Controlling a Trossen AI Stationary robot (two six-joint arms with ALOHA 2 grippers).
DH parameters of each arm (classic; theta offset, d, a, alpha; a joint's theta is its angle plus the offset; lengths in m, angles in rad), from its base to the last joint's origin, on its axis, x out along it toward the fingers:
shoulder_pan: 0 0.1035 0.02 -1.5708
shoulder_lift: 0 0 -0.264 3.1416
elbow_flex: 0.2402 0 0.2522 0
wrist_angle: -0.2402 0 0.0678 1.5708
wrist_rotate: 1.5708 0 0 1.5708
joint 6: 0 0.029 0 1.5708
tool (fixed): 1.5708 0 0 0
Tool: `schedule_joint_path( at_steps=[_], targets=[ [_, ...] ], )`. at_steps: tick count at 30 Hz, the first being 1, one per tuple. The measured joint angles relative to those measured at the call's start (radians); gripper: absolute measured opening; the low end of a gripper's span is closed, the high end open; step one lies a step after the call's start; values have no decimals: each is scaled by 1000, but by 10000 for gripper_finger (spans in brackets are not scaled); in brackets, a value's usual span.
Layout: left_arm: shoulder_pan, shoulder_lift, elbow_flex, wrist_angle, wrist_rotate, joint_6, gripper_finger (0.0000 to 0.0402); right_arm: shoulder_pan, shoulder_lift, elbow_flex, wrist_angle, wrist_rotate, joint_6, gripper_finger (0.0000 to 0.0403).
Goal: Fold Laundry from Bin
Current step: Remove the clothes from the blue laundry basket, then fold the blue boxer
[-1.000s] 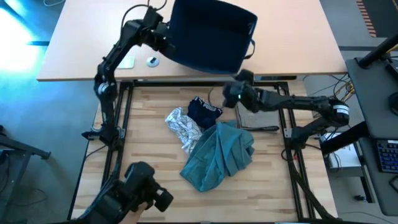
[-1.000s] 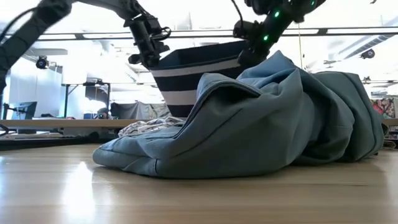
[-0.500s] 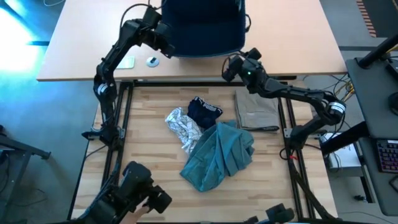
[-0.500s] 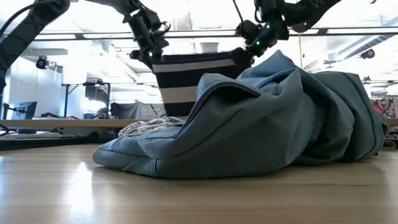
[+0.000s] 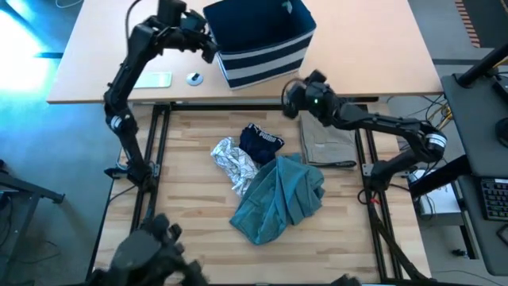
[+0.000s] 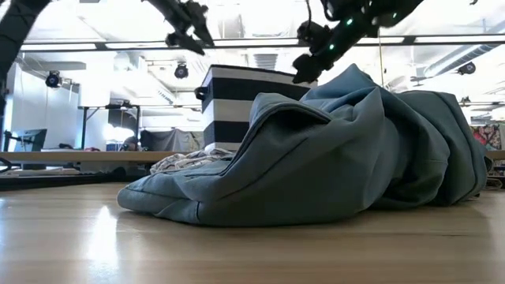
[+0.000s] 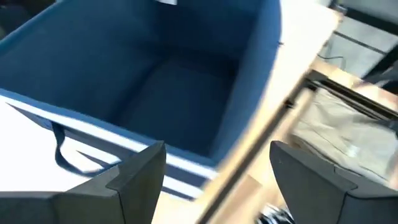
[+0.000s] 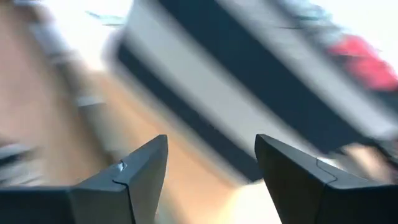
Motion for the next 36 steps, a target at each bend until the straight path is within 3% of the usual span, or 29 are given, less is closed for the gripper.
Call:
schedule_joint_path(
  at_steps=[5, 9, 13, 18, 23, 28, 32, 36],
  targets=[
    [-90, -142, -94, -52, 1, 17, 263, 143, -75, -34, -190, -170, 145, 231],
    [-236, -303, -333, 37, 0, 18, 255, 272, -121, -89, -187, -281, 245, 229],
    [-421, -470, -740, 340, -4, -27, 250, 367, -116, -137, -195, -350, 360, 228],
    [-636, -572, -1266, 962, -104, -184, 249, 457, -82, -180, -212, -249, 491, 228],
    [-737, -497, -1541, 1354, -246, -259, 249, 534, -73, -189, -343, -250, 602, 228],
    [-733, -313, -1612, 1614, -255, -318, 249, 604, -73, -205, -511, -270, 697, 228],
    [-715, -128, -1593, 1803, -253, -299, 249, 619, -73, -242, -572, -451, 734, 228],
    [-700, 23, -1539, 1853, -246, -298, 249, 613, -73, -310, -481, -690, 769, 224]
  ],
)
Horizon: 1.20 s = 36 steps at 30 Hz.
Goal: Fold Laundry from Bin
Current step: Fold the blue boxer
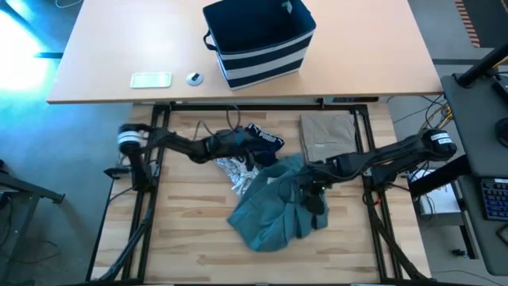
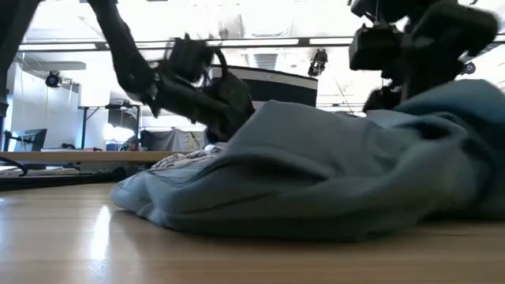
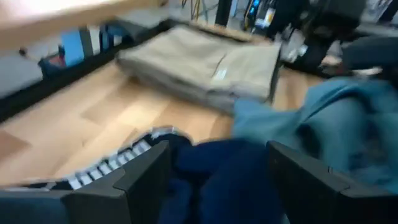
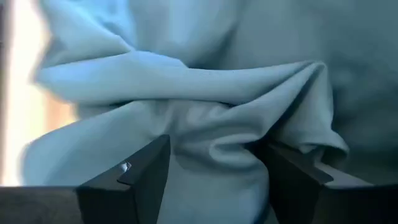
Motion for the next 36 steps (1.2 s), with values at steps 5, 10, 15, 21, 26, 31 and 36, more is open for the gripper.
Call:
schedule_joint_path(
  at_steps=[5, 10, 15, 21, 26, 31, 36],
  targets=[
    [3, 57, 82, -24, 8, -108, 249, -20, -9, -113, 130, -229, 209, 215],
    [18, -20, 208, -266, 9, -201, 249, 2, -104, -195, 261, -359, 485, 202],
    [0, -134, 339, -644, 6, -191, 249, 72, -208, -215, 94, -168, 607, 188],
    [-41, -236, 454, -946, -61, -205, 249, 155, -245, -45, -148, 119, 672, 185],
    [-44, -233, 493, -1015, -61, -144, 249, 160, -123, 167, -265, 326, 613, 185],
    [-45, -214, 489, -1006, -48, -154, 249, 142, 68, 299, -289, 460, 586, 185],
    [-52, -248, 489, -1010, -70, -175, 249, 77, 262, 388, -288, 508, 659, 185]
  ],
)
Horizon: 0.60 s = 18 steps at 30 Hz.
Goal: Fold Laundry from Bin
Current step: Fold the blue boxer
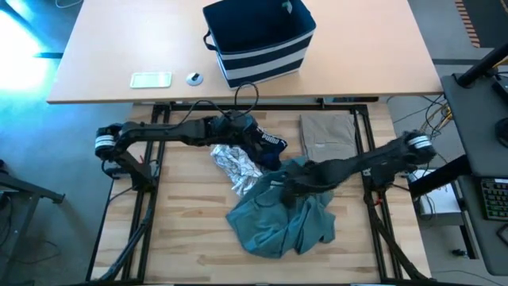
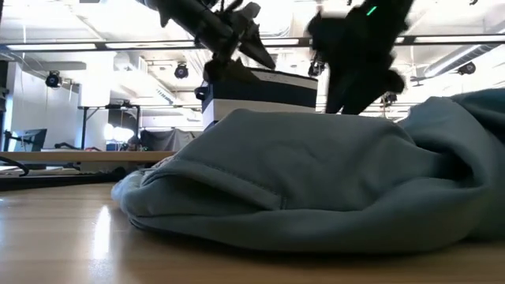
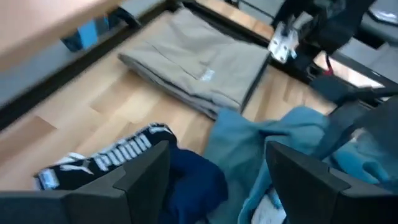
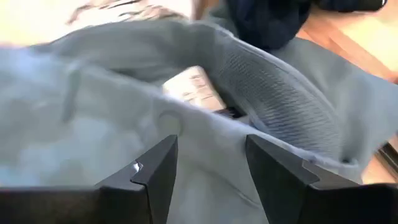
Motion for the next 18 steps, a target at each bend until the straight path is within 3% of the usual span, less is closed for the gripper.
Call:
schedule_joint_path(
  at_steps=[3, 6, 10, 13, 18],
  targets=[
    [0, -30, -6, -32, -56, 18, 249, -52, 102, 30, -14, -64, 23, 185],
    [2, -56, -32, -116, -97, 38, 249, -77, 182, 41, -120, -215, 10, 185],
    [1, -71, -91, -169, -110, 18, 249, -24, 222, 10, -442, -345, -92, 185],
    [0, -62, -150, -171, -103, -35, 249, 41, 183, -87, -623, -381, -142, 184],
    [-5, -52, -196, -168, -103, -178, 249, 75, -42, -196, -659, -507, -85, 176]
  ],
)
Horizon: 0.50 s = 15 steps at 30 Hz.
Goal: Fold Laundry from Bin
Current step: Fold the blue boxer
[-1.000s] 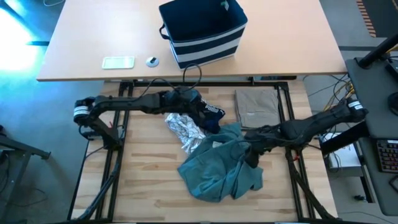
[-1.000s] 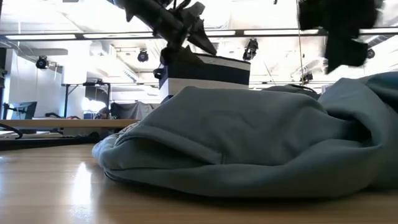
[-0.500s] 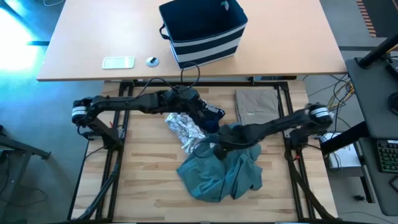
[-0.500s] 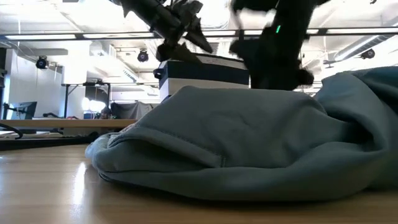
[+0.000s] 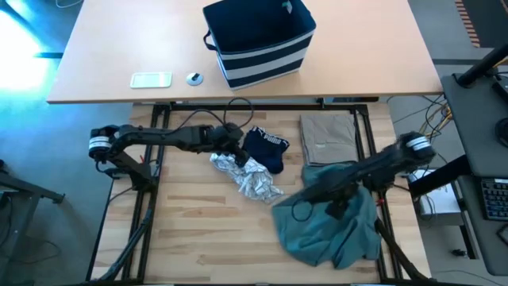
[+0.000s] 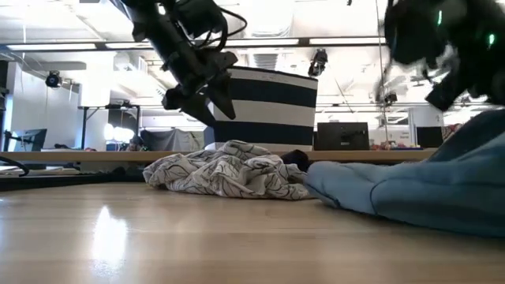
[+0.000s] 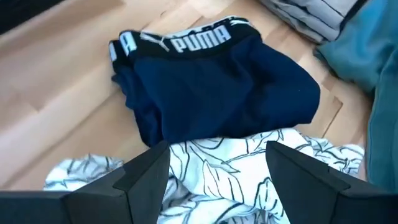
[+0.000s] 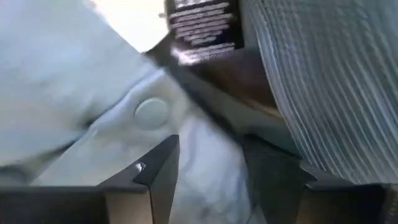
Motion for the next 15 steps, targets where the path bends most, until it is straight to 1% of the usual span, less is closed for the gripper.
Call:
schedule_joint_path(
  at_steps=[1, 2, 3, 4, 6, 8, 9, 10, 12, 15],
  targets=[
    [-2, 0, 0, 2, 0, -12, 249, -2, -48, 1, 31, 6, 35, 173],
    [-6, 0, 0, 7, 0, -20, 249, -8, -97, 8, 70, 40, 70, 171],
    [-10, 0, 0, 9, 1, -28, 249, -16, -146, 17, 125, 106, 102, 169],
    [-12, 0, 0, 7, 12, -35, 249, -25, -190, 21, 196, 188, 128, 168],
    [-21, 4, -5, 10, 73, -34, 249, -41, -266, 23, 370, 370, 145, 167],
    [-38, 14, -21, 12, 145, -23, 249, -58, -324, 11, 568, 541, 81, 167],
    [-52, 20, -35, 8, 164, -18, 249, -66, -345, 4, 669, 600, 25, 167],
    [-64, 25, -51, 7, 169, -15, 249, -72, -360, 0, 761, 643, -39, 167],
    [-85, 31, -80, 4, 167, -19, 249, -78, -370, -3, 892, 687, -125, 166],
    [-102, 33, -125, 44, 134, -33, 249, -77, -358, -4, 988, 729, -185, 166]
  ],
)
